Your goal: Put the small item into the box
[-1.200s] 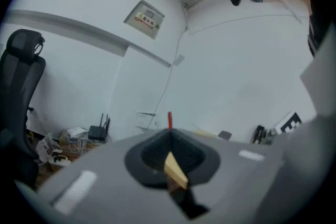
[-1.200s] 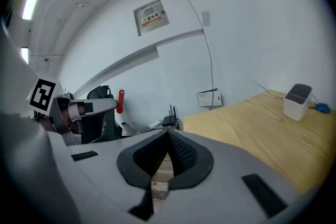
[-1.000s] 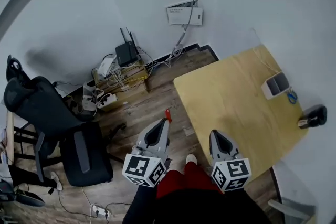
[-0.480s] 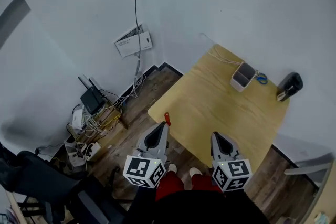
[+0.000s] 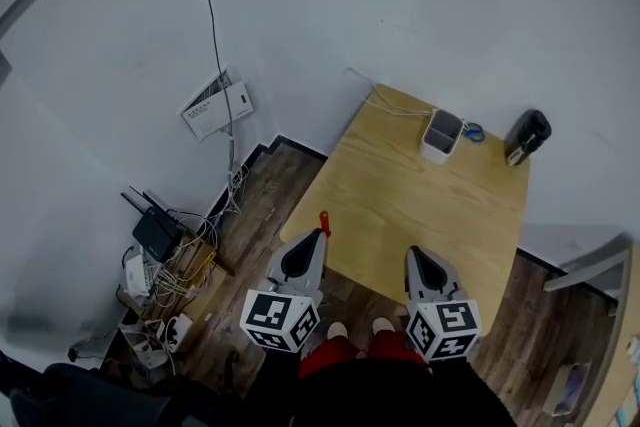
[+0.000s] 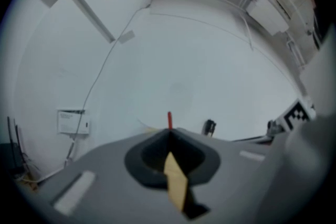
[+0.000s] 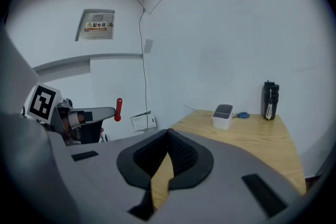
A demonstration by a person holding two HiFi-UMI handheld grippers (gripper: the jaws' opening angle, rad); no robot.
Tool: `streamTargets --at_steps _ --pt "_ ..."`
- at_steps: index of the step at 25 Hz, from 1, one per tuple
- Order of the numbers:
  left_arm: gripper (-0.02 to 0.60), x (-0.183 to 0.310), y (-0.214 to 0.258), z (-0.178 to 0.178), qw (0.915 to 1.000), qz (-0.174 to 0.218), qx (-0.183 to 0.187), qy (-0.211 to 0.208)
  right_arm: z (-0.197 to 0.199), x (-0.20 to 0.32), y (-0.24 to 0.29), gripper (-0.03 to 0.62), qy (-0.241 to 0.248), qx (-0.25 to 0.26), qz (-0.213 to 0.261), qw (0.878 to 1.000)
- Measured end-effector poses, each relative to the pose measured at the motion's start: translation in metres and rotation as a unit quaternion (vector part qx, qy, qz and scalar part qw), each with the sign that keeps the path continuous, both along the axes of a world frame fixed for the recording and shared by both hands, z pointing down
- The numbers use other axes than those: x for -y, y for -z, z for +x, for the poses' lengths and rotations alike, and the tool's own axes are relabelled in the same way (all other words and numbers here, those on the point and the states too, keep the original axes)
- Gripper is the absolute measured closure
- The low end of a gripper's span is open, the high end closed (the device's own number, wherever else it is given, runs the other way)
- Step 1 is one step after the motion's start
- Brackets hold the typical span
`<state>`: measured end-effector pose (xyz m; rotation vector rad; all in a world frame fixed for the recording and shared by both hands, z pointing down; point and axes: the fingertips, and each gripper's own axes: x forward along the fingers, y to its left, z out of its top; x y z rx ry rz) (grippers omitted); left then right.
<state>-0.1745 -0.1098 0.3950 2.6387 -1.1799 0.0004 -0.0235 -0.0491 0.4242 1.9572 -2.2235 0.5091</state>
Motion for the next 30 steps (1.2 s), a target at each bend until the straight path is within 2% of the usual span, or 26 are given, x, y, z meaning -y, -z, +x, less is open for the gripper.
streamTargets --at_steps 4,10,20,30 --pt "0.578 0.015 0.000 0.005 0.9994 -0.001 -0.009 -0.032 0.005 0.001 0.005 0.586 -0.038 -0.011 0.002 0.999" --pt "0.578 0.028 0.000 0.031 0.9954 0.000 -0.008 -0.095 0.018 -0.003 0.008 0.586 -0.092 -0.022 0.001 0.996" --pt "0.578 0.048 -0.004 0.102 0.9828 -0.002 0.006 -0.184 0.064 -0.014 -0.001 0.586 -0.177 -0.020 -0.016 0.984" --pt "0.578 0.078 -0.013 0.174 0.9705 -0.007 0.024 -0.240 0.121 0.000 -0.009 0.586 -0.232 -0.010 -0.029 0.972"
